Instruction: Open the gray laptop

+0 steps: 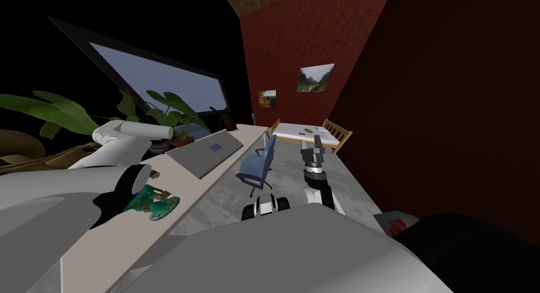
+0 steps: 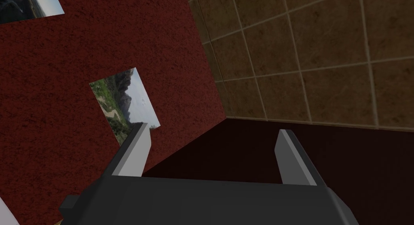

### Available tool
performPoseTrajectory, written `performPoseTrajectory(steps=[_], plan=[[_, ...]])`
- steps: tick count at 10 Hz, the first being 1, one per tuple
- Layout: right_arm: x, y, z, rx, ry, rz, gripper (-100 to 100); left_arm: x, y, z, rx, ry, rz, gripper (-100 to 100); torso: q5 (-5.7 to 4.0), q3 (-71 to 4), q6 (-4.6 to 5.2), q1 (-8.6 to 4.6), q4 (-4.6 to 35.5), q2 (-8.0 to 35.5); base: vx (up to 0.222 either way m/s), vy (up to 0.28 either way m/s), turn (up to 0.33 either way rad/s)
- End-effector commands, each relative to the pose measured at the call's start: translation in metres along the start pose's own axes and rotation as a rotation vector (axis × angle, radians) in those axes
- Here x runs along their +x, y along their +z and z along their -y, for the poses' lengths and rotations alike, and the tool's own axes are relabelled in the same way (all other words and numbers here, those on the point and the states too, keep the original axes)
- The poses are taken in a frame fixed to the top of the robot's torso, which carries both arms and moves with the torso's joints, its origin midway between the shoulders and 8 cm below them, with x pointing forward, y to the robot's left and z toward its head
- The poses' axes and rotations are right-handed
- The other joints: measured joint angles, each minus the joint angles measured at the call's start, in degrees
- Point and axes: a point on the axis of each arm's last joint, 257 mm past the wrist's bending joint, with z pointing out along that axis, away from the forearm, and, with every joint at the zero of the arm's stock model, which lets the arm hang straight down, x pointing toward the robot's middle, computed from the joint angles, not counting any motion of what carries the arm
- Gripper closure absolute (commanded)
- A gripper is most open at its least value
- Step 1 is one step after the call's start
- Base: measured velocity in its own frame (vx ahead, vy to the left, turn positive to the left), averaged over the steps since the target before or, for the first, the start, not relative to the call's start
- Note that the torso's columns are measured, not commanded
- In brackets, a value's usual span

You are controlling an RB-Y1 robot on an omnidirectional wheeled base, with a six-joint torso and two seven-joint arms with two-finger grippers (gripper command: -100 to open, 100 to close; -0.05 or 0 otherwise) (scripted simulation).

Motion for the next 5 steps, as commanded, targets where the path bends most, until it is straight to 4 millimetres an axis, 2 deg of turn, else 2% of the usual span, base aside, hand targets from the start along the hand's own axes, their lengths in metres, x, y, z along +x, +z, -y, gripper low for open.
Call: performPoseTrajectory(steps=[1, 2, 3, 5], plan=[[0.000, 0.000, 0.000, 0.000, 0.000, 0.000, 0, 0.000, 0.000, 0.000, 0.002, 0.000, 0.000, 100, -0.07, 0.1, 0.01, -0.25, 0.0, 0.2, 0.008, 0.008, 0.001], [0.000, 0.000, 0.000, 0.000, 0.000, 0.000, 0, 0.006, 0.000, -0.007, -0.030, -0.006, -0.023, 100, -0.14, 0.2, 0.01, -0.41, 0.1, 0.3, 0.020, 0.055, -0.029], [0.000, 0.000, 0.000, 0.000, 0.000, 0.000, 0, -0.007, -0.010, 0.005, -0.015, -0.007, -0.008, -100, -0.11, 0.1, 0.01, -0.27, 0.1, 0.2, 0.010, 0.043, -0.049], [0.000, 0.000, 0.000, 0.000, 0.000, 0.000, 0, -0.014, -0.017, 0.011, -0.016, -0.009, -0.005, -100, -0.12, 0.1, 0.00, -0.37, 0.1, 0.2, -0.008, 0.005, -0.022]])
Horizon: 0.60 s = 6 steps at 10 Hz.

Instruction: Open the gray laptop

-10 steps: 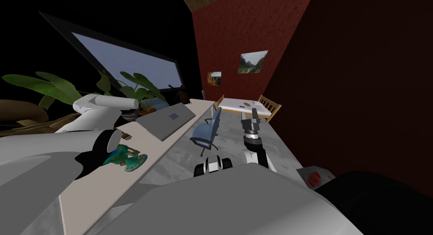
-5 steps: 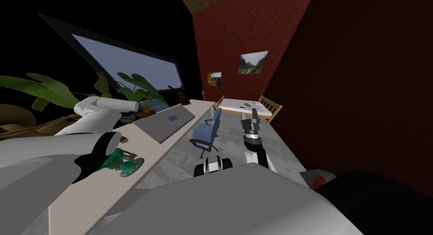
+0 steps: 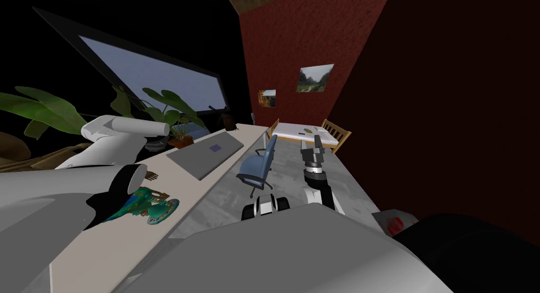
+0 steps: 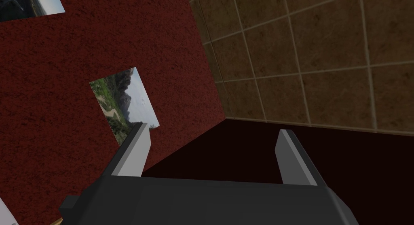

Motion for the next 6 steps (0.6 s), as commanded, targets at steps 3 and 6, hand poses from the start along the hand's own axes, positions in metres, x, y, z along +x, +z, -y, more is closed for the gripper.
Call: performPoseTrajectory(steps=[3, 6], plan=[[0.000, 0.000, 0.000, 0.000, 0.000, 0.000, 0, -0.021, -0.023, 0.016, -0.010, -0.008, 0.006, -100, 0.02, -0.1, 0.01, 0.10, 0.0, -0.1, -0.007, 0.005, -0.029], [0.000, 0.000, 0.000, 0.000, 0.000, 0.000, 0, -0.018, -0.019, 0.015, -0.009, -0.007, 0.005, 0, 0.03, -0.1, 0.01, 0.10, 0.0, -0.1, 0.000, 0.000, 0.000]])
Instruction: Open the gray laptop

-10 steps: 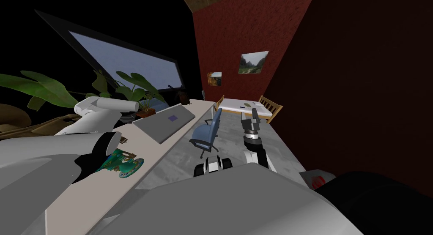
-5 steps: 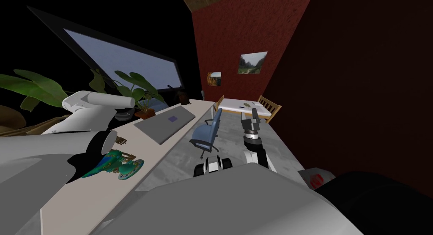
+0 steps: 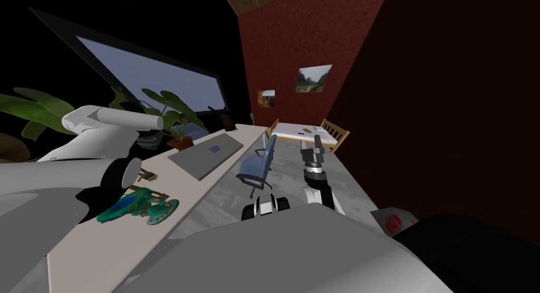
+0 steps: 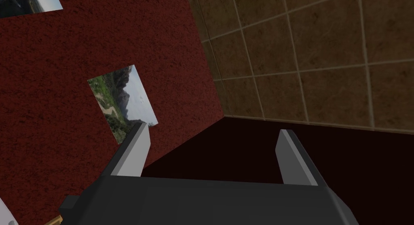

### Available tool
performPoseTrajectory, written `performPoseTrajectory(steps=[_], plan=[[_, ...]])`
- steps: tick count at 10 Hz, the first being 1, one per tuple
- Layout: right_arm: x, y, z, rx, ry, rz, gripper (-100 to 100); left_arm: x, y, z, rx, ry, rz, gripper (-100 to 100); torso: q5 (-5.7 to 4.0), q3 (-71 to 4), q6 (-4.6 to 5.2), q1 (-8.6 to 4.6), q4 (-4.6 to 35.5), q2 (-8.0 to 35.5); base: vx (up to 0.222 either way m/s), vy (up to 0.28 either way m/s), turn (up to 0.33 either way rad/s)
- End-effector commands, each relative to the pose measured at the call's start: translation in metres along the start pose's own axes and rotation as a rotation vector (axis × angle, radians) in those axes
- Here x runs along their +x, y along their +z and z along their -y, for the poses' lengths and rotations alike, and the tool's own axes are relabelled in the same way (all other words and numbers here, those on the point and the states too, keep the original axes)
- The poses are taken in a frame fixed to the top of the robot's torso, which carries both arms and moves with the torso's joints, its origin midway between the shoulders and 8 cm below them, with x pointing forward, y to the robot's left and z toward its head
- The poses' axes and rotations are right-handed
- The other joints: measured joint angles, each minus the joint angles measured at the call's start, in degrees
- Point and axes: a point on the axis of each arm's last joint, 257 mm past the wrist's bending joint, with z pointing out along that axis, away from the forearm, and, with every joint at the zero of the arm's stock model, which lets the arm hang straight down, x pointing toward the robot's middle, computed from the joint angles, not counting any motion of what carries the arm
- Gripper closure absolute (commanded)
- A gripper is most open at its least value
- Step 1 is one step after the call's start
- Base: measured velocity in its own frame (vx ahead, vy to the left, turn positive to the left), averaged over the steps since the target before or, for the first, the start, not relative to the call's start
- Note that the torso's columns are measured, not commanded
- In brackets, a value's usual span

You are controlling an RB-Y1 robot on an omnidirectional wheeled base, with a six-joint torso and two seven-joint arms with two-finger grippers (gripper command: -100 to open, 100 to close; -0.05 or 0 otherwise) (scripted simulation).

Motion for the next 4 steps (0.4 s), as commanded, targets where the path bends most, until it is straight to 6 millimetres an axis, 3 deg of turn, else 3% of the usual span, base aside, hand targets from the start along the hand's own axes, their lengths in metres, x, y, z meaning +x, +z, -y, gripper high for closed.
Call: performPoseTrajectory(steps=[1, 4], plan=[[0.0000, 0.0000, 0.0000, 0.000, 0.000, 0.000, 0, 0.0000, 0.0000, 0.0000, 0.000, 0.000, 0.000, 0, -0.01, 0.0, 0.00, -0.01, 0.0, 0.0, 0.000, 0.000, 0.000], [0.0000, 0.0000, 0.0000, 0.000, 0.000, 0.000, 0, 0.0000, 0.0000, 0.0000, 0.000, 0.000, 0.000, 0, -0.01, 0.0, 0.00, -0.01, 0.0, 0.0, 0.000, 0.000, 0.000]])
